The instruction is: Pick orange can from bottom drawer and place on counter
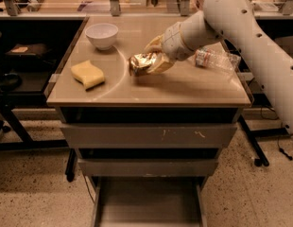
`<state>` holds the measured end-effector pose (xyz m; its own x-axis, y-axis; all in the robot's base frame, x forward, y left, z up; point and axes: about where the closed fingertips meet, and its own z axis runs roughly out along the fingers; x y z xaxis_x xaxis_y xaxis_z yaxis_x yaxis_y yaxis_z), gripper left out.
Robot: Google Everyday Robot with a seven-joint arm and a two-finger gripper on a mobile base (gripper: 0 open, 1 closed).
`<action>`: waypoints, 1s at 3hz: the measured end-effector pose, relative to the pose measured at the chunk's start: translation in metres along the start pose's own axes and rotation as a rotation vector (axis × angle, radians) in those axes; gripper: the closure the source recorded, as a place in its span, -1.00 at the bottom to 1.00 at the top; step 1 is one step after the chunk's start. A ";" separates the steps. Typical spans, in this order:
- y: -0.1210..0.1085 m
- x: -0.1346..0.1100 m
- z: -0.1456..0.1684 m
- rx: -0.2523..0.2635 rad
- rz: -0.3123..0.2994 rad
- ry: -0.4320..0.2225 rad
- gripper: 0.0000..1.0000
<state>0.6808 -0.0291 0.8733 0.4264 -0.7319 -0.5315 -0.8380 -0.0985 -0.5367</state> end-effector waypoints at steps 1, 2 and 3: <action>-0.008 0.030 0.008 0.027 0.114 0.060 1.00; -0.010 0.048 0.014 0.042 0.195 0.076 1.00; -0.008 0.055 0.021 0.045 0.255 0.067 1.00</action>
Offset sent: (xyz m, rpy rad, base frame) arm 0.0486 -0.0413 -0.0424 0.0642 0.1507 -0.2868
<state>0.7187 -0.0543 0.8346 0.1788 -0.7725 -0.6094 -0.8988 0.1236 -0.4205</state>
